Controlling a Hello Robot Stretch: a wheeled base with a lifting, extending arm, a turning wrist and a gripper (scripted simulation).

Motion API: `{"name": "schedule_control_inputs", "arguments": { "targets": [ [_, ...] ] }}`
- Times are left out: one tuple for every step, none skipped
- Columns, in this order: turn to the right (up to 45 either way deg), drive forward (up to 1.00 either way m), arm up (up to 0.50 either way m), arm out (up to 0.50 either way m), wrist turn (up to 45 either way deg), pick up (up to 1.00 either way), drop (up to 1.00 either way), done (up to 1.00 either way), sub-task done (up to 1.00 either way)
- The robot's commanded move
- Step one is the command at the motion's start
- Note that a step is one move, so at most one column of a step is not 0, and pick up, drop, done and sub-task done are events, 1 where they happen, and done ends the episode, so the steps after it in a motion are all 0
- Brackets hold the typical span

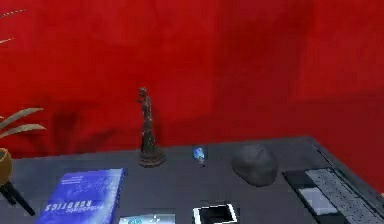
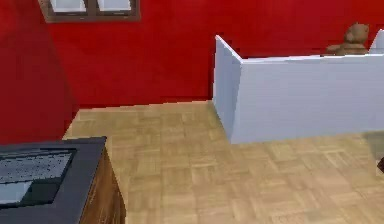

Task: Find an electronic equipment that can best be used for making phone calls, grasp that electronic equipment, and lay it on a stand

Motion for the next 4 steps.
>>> {"name": "schedule_control_inputs", "arguments": {
  "targets": [
    [-45.0,0.00,0.00,0.00,0.0,0.00,0.00,0.00,0.00],
    [-30.0,0.00,0.00,0.00,0.0,0.00,0.00,0.00,0.00],
    [0.0,0.00,0.50,0.00,0.0,0.00,0.00,0.00,0.00],
    [0.0,0.00,0.32,0.00,0.0,0.00,0.00,0.00,0.00]
  ]
}}
